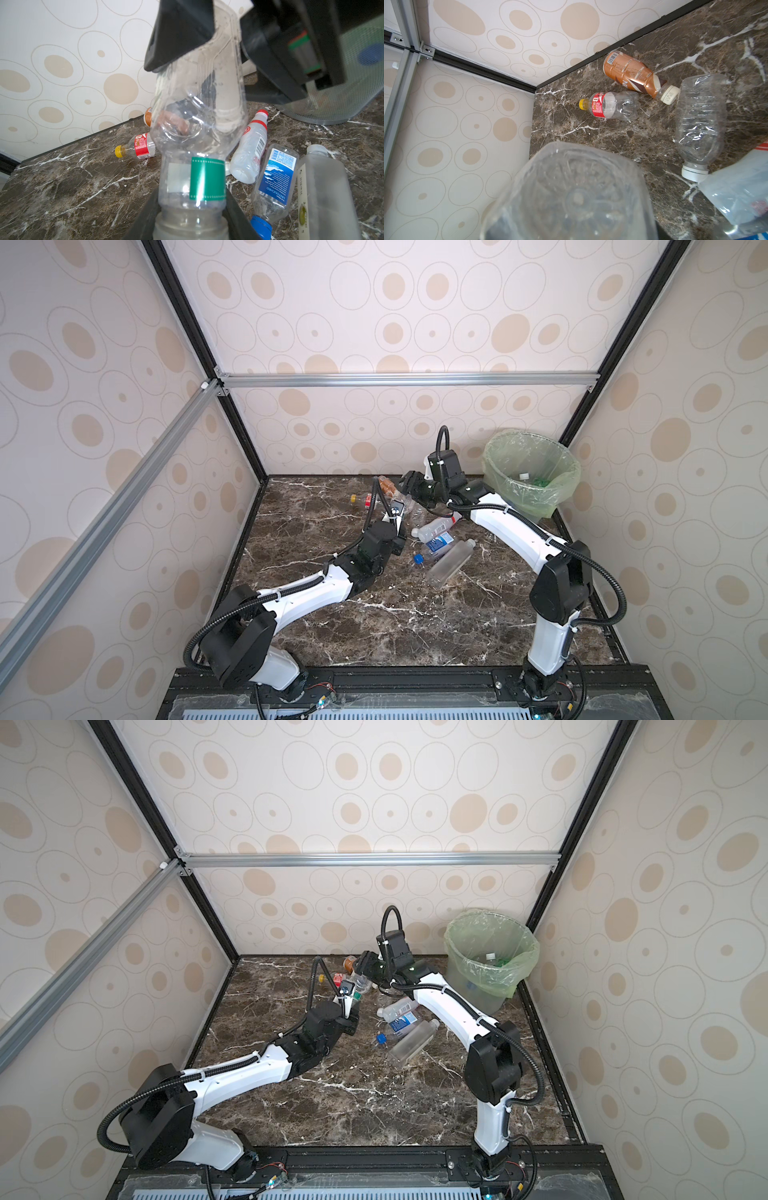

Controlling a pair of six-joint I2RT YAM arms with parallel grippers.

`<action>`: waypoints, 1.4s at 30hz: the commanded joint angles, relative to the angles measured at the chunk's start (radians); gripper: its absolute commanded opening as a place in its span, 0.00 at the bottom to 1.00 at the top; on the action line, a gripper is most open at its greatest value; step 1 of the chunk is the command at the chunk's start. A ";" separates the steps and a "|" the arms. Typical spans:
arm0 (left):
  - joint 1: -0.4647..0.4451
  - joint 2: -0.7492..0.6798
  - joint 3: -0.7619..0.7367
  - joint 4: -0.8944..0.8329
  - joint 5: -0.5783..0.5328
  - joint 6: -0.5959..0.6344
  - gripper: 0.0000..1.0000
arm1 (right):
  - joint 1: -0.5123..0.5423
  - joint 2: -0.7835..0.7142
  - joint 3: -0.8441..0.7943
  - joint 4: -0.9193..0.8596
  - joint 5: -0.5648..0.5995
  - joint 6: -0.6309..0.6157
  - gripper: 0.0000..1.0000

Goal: Throw the plastic bottles in the bin
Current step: 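Hand the green-banded bottle from the left gripper to the right gripper, then raise the green-banded bottle over the wastebasket with the right gripper and release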

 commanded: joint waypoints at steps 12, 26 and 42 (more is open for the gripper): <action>-0.008 -0.106 -0.076 0.053 -0.016 -0.108 0.89 | -0.113 -0.135 -0.160 0.050 0.066 -0.068 0.35; -0.009 -0.106 0.071 0.018 0.089 -0.152 0.99 | -0.275 -0.425 -0.142 -0.006 0.296 -0.280 0.35; -0.009 -0.071 0.223 0.034 0.205 -0.166 0.99 | -0.351 -0.584 0.113 0.023 0.561 -0.514 0.37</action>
